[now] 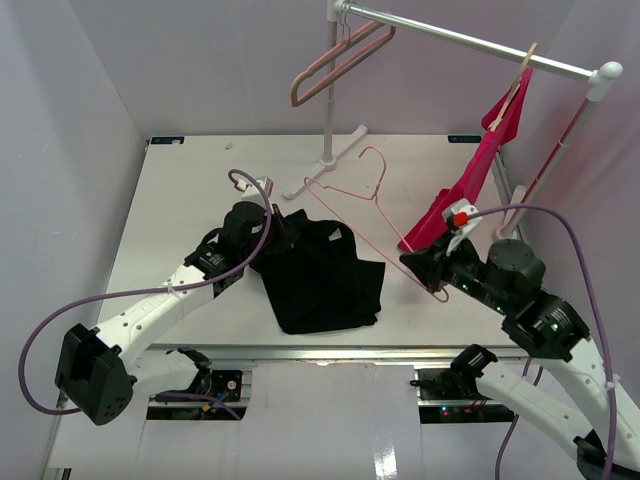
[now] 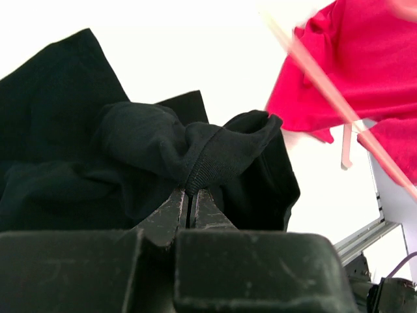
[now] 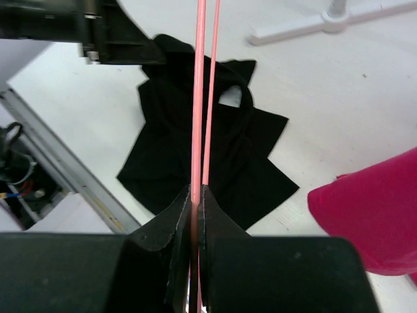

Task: Place the t-shirt on the hanger
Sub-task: Pick up the hanger from the clothesline, then place the T-shirt on the hanger.

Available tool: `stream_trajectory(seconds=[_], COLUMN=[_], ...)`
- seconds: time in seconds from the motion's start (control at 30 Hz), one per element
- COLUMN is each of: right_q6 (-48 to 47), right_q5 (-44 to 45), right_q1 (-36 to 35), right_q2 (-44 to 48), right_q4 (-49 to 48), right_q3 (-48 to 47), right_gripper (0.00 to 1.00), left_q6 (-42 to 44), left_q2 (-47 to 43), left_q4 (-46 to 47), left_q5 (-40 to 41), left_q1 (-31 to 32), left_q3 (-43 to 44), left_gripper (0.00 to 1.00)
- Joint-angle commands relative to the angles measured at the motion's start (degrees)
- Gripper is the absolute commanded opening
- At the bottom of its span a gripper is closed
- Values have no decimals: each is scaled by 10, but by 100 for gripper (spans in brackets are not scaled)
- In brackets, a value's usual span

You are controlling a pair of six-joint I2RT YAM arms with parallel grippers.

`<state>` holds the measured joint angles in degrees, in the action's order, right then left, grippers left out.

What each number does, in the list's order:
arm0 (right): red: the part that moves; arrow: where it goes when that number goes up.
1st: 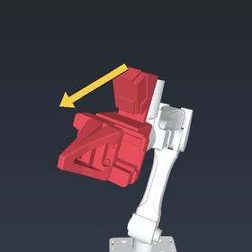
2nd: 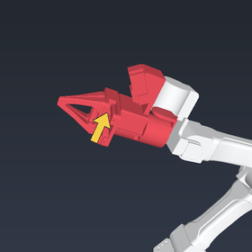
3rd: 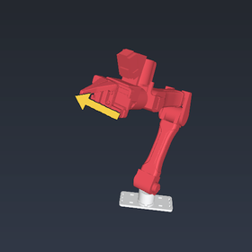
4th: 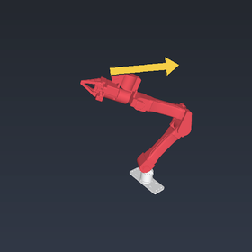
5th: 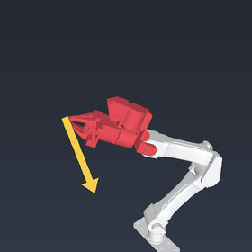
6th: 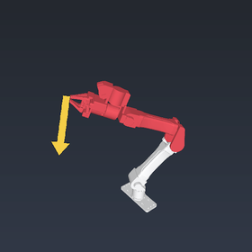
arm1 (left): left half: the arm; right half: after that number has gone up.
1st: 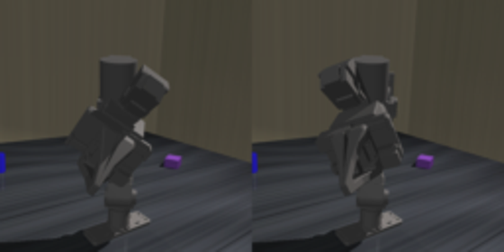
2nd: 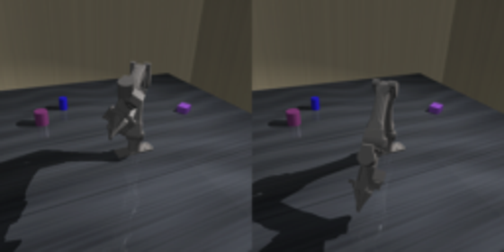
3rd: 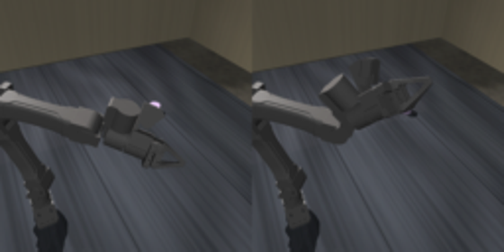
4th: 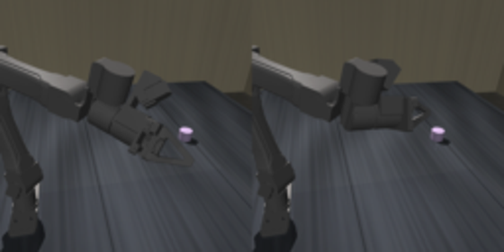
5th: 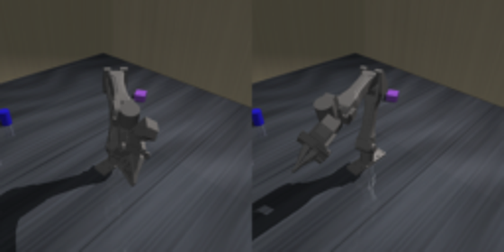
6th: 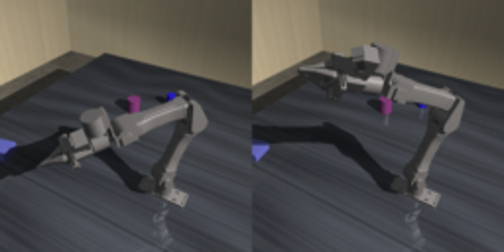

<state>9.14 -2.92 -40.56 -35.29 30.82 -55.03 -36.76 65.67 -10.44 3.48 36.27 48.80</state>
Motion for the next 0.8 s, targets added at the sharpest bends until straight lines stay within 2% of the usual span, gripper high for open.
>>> stream_trajectory(seconds=[0.0,0.23,0.77], right_q6=[11,15,27], right_q5=[-55,-27,-52], right_q1=[-1,-1,-1], right_q2=[52,101,150], right_q4=[37,95,161], right_q3=[17,34,23], right_gripper=[8,8,8], left_q6=[-5,-3,12], left_q2=[9,21,33], left_q4=[-16,-35,-62], left_q5=[-10,9,6], left_q1=[-6,-11,-22], left_q3=[43,66,90], left_gripper=[0,0,0])
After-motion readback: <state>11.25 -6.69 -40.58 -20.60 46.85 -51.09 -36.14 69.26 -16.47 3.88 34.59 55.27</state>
